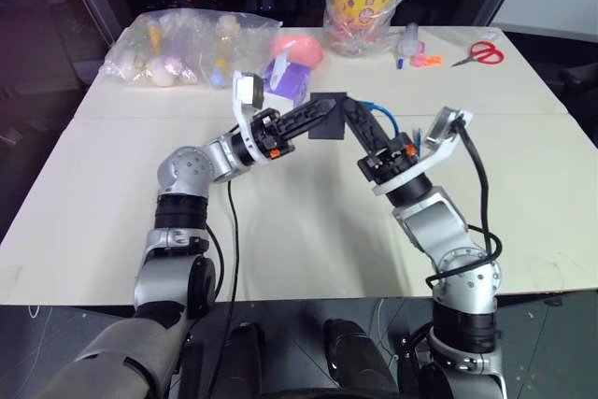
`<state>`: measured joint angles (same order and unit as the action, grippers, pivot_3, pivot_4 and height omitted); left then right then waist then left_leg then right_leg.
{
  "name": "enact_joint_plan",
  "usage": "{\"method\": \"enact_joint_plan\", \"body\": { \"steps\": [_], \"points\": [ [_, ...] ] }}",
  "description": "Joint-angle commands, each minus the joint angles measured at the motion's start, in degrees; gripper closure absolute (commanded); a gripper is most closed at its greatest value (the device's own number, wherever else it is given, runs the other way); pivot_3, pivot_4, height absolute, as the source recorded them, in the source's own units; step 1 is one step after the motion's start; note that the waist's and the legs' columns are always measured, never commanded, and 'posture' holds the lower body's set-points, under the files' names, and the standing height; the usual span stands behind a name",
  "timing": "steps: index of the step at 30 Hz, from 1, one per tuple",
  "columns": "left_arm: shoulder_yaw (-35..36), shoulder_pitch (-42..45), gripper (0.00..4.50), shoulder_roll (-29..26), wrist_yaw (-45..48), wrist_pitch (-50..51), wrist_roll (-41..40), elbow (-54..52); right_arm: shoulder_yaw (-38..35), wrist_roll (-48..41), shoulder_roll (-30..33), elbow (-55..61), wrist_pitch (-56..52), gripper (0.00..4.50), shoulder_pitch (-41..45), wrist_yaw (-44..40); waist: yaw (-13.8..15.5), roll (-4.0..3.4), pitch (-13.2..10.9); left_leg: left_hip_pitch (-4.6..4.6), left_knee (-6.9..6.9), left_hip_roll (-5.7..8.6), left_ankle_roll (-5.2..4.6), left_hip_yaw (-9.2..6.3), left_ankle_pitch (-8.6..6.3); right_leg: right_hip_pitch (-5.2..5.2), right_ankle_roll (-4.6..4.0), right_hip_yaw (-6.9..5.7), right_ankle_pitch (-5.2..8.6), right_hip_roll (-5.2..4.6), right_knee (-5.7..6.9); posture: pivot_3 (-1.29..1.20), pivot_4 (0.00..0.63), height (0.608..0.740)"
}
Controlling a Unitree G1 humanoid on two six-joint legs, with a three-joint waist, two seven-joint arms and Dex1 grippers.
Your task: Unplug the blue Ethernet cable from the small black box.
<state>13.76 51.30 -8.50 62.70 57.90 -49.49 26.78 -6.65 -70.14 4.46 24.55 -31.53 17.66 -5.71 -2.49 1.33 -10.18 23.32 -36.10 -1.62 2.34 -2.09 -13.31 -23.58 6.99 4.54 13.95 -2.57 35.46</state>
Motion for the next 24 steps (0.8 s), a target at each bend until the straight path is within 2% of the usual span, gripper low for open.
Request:
{"method": "enact_joint_plan", "body": {
  "steps": [1, 5, 19, 22, 24],
  "points": [
    [0.1, 0.7, 3.99, 0.4, -0.3, -1.0, -1.0, -1.7, 0.0, 1.7, -0.5, 0.4, 1.6, 2.63, 0.7, -0.8, 0.0, 0.00, 0.0, 0.00, 0.00, 0.00, 0.00, 0.00, 0.00, 0.00, 0.00, 0.00, 0.00, 0.00, 0.00, 0.00, 0.150, 0.740],
    [0.1, 0.8, 3.99, 0.2, -0.3, -1.1, -1.0, -1.5, -0.2, 3.0, -0.6, 0.3, 1.8, 0.65, 0.7, -0.1, 0.0, 0.00, 0.0, 0.00, 0.00, 0.00, 0.00, 0.00, 0.00, 0.00, 0.00, 0.00, 0.00, 0.00, 0.00, 0.00, 0.150, 0.740],
    [0.1, 0.7, 3.99, -0.1, -0.3, -1.4, -0.9, -1.4, -0.5, 3.2, -1.6, 0.7, 2.4, 0.65, 0.8, -0.1, 0.0, 0.00, 0.0, 0.00, 0.01, 0.00, 0.00, 0.00, 0.00, 0.00, 0.00, 0.00, 0.00, 0.00, -0.01, 0.00, 0.150, 0.740],
    [0.0, 0.6, 3.99, 0.1, -0.3, -1.5, -0.9, -1.6, -0.3, 3.2, -1.6, 0.8, 2.4, 1.49, 0.7, -0.2, 0.0, 0.00, 0.0, 0.00, 0.01, 0.00, 0.00, 0.00, 0.00, 0.00, 0.00, 0.00, 0.00, 0.00, -0.01, 0.00, 0.150, 0.740],
    [-0.1, 0.5, 3.99, 0.2, -0.3, -1.5, -0.9, -1.7, -0.3, 2.9, -1.8, 0.9, 2.4, 2.49, 0.6, -0.3, 0.0, 0.00, 0.0, 0.00, 0.01, 0.00, 0.00, 0.00, 0.00, 0.00, 0.00, 0.00, 0.00, 0.00, -0.01, 0.00, 0.150, 0.740]
  ]
}}
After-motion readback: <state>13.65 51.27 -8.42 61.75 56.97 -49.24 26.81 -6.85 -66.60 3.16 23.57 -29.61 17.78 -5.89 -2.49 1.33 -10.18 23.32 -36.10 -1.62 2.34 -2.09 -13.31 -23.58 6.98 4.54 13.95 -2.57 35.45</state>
